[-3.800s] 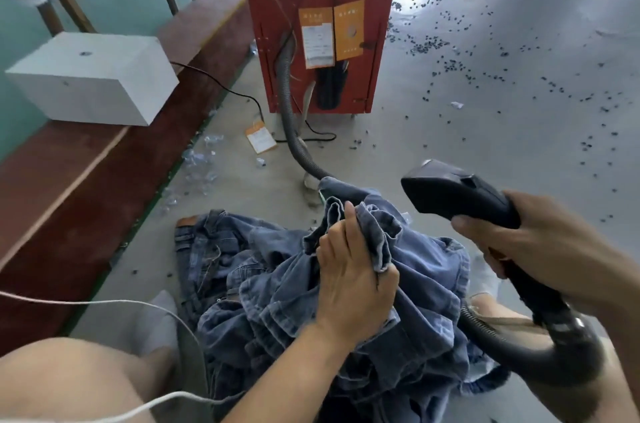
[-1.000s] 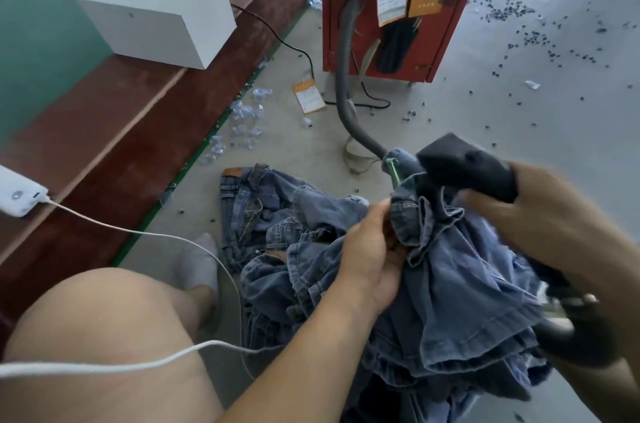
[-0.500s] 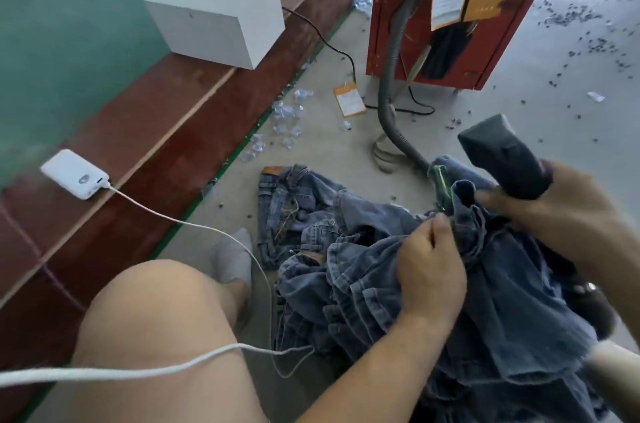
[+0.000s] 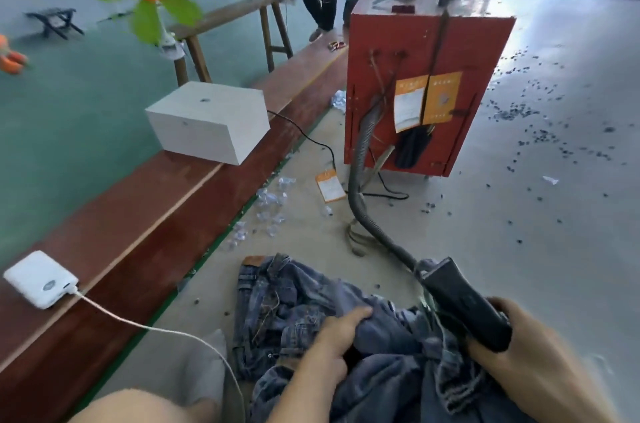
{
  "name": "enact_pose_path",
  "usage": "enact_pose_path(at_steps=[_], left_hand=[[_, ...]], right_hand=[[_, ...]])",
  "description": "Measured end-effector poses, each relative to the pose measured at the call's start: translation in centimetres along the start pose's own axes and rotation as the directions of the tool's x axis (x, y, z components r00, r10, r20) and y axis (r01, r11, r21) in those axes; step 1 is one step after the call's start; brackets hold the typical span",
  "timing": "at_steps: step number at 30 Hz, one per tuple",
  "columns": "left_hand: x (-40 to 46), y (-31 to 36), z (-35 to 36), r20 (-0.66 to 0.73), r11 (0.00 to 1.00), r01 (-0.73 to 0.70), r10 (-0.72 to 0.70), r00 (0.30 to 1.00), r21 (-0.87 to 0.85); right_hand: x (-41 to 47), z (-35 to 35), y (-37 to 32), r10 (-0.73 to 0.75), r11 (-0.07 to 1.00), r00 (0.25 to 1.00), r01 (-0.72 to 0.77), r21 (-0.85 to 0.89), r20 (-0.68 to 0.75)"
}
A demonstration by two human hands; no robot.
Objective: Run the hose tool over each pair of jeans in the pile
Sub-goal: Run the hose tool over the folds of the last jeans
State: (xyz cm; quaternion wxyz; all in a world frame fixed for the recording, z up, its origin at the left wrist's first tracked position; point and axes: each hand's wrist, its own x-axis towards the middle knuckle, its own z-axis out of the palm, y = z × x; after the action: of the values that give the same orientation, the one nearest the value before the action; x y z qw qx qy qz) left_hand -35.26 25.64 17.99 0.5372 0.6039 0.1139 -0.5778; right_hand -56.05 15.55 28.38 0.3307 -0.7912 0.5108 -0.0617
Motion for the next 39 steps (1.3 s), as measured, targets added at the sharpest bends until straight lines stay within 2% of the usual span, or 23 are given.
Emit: enact_pose_path(at_steps=[2, 4, 5, 7, 10, 11, 12, 14, 19, 21, 26, 28, 30, 31, 33, 34, 35, 37, 38, 39], left_hand=[[-1.0, -0.8, 1.1, -0.01, 0.975, -0.158, 0.158, 0.987, -0.157], [-2.6, -1.8, 2.1, 0.072, 0.904, -0.271, 0.31, 0.948, -0.33], [-3.6, -2.6, 2.3, 0.135, 0.867, -0.333, 0.405, 0.904, -0.37], [-5.6, -4.2, 2.4, 0.224, 0.798, -0.531, 0.594, 0.773, -0.284], [-7.8, -6.1, 2.5, 0.358, 0.591, -0.805, 0.764, 0.537, -0.051], [-8.4, -6.6, 2.7, 0.386, 0.516, -0.856, 0.787, 0.482, 0.018], [-8.9, -6.8, 2.8, 0.396, 0.47, -0.88, 0.796, 0.458, 0.074], [-9.6, -7.0, 2.6, 0.384, 0.461, -0.877, 0.792, 0.475, 0.135], [-9.8, -6.5, 2.3, 0.356, 0.556, -0.816, 0.739, 0.572, 0.159], [-9.9, -6.2, 2.3, 0.348, 0.575, -0.802, 0.727, 0.592, 0.163], [-9.8, -5.0, 2.1, 0.295, 0.624, -0.778, 0.733, 0.613, 0.066], [-9.6, -4.9, 2.2, 0.307, 0.629, -0.776, 0.73, 0.611, 0.049], [-9.8, -5.2, 2.5, 0.342, 0.636, -0.77, 0.713, 0.612, 0.052], [-9.8, -5.5, 2.5, 0.363, 0.671, -0.742, 0.693, 0.623, -0.008], [-10.0, -5.3, 2.4, 0.418, 0.791, -0.561, 0.608, 0.675, -0.244], [-10.3, -5.0, 2.4, 0.434, 0.814, -0.492, 0.581, 0.689, -0.308], [-10.5, -4.6, 2.5, 0.418, 0.826, -0.486, 0.564, 0.712, -0.286], [-10.9, -3.9, 3.2, 0.333, 0.821, -0.57, 0.532, 0.778, 0.021], [-11.1, -3.8, 3.7, 0.268, 0.773, -0.604, 0.55, 0.791, 0.195], [-11.2, -3.7, 4.1, 0.217, 0.738, -0.618, 0.578, 0.786, 0.271]], right_hand=[[-0.4, -0.6, 0.2, -0.012, 1.0, 1.0, 0.011, -0.017, -0.021], [-0.7, -1.1, 0.3, -0.007, 1.0, 0.999, 0.006, -0.019, -0.034], [-0.9, -1.4, 0.4, 0.007, 1.0, 0.999, -0.008, -0.004, -0.037], [-1.2, -1.9, 0.6, 0.027, 1.0, 0.999, -0.027, 0.006, -0.04], [-1.6, -2.9, 0.8, 0.03, 1.0, 0.999, -0.03, -0.002, -0.022], [-1.7, -3.3, 0.8, 0.028, 1.0, 1.0, -0.028, 0.003, -0.014], [-2.0, -3.7, 0.9, 0.023, 1.0, 1.0, -0.023, 0.001, -0.011], [-2.5, -4.3, 0.8, 0.005, 1.0, 1.0, -0.005, -0.004, -0.019], [-4.4, -6.9, -0.1, -0.029, 0.989, 0.995, 0.043, 0.144, -0.098], [-5.2, -8.5, 0.0, -0.085, 0.987, 0.991, 0.098, 0.129, -0.1], [-6.7, -11.4, 0.5, -0.162, 0.987, 0.985, 0.161, 0.014, 0.065], [-6.6, -10.8, 0.1, -0.185, 0.982, 0.97, 0.19, -0.017, 0.157], [-6.2, -9.5, -0.6, -0.212, 0.973, 0.958, 0.225, -0.048, 0.192], [-5.9, -8.8, -0.9, -0.224, 0.969, 0.96, 0.238, -0.066, 0.168], [-5.3, -8.0, -1.5, -0.216, 0.972, 0.974, 0.222, -0.082, 0.073], [-5.1, -7.9, -1.7, -0.2, 0.977, 0.979, 0.201, -0.074, 0.027], [-4.9, -7.9, -1.9, -0.183, 0.982, 0.983, 0.182, -0.06, -0.011], [-4.8, -8.0, -1.9, -0.157, 0.988, 0.986, 0.156, -0.017, -0.063], [-4.9, -8.1, -2.0, -0.153, 0.988, 0.986, 0.153, 0.003, -0.074], [-5.0, -8.2, -2.0, -0.156, 0.987, 0.985, 0.158, 0.015, -0.073]])
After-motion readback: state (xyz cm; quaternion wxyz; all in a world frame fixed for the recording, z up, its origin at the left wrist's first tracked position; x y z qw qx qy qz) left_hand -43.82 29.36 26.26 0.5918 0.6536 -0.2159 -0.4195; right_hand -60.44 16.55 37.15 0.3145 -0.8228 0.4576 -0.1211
